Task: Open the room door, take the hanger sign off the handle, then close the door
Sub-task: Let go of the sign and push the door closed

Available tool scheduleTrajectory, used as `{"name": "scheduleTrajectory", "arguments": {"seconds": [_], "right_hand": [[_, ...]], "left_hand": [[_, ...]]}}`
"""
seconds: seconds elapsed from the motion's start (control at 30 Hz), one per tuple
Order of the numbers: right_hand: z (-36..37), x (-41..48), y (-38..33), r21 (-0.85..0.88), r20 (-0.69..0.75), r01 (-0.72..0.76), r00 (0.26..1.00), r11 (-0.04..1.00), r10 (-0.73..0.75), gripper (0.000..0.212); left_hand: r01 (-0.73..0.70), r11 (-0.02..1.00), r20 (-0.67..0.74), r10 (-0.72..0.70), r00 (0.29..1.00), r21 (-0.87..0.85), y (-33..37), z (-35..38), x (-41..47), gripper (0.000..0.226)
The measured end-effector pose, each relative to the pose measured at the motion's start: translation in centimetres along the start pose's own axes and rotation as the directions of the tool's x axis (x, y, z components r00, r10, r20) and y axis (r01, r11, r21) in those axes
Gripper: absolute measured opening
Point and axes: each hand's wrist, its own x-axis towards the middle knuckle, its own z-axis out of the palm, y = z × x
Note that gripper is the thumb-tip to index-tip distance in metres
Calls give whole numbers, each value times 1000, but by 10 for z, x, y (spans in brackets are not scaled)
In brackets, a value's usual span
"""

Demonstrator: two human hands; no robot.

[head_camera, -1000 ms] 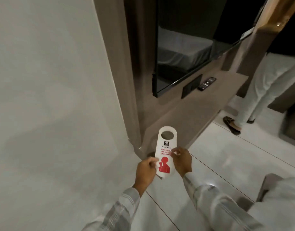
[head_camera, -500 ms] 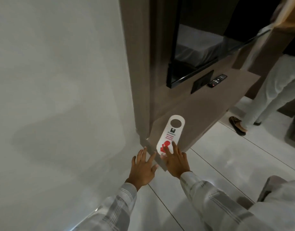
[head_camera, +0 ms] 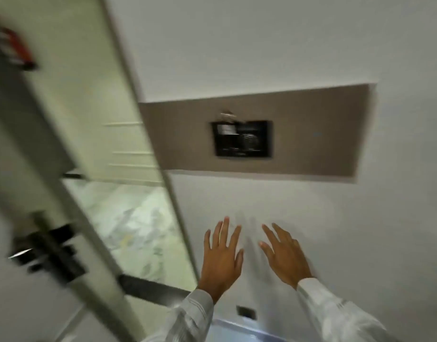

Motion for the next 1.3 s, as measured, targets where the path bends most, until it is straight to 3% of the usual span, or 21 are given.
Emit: {"name": "scheduleTrajectory", "arguments": {"seconds": [0.13, 0.23, 0.4, 0.5, 0.57, 0.73, 0.83, 0.97, 1.2, 1.3], "right_hand": [[13, 61, -192, 15, -90, 383, 920, 924, -380, 56], [6, 80, -330, 2, -202, 592, 790, 806, -579, 55], [-28, 75, -501, 65, -463, 820, 529, 569, -711, 63], [-42, 63, -558, 152, -575, 843, 501, 517, -647, 77], [-42, 64, -569, 149, -639, 840, 484, 521, -598, 77], [-40, 82, -567, -33, -700, 860, 344, 510, -626, 72], [-43, 95, -559, -129, -715, 862, 262, 490, -648, 69], [-51, 122, -536, -223, -705, 837, 215, 499, -676, 62], [-68, 169, -489, -363, -671, 729, 227, 581, -705, 61], [-77, 188, -472, -436, -631, 621, 305, 651, -714, 69]], "left_hand": [[281, 954, -264, -245, 933, 107, -149, -95, -55, 61], [417, 897, -395, -334, 856, 146, -223, -153, -121, 66], [606, 784, -488, -480, 729, 134, -286, -195, -197, 69], [638, 759, -454, -528, 718, 127, -309, -201, -216, 71], [619, 772, -412, -522, 747, 145, -319, -198, -214, 72], [550, 825, -317, -491, 811, 129, -325, -173, -186, 72], [538, 843, -292, -508, 811, 28, -321, -153, -168, 77], [505, 863, -284, -485, 827, -2, -315, -142, -136, 78], [416, 902, -194, -431, 882, -111, -306, -135, -76, 75], [372, 922, -146, -385, 911, -105, -309, -128, -47, 74]]}}
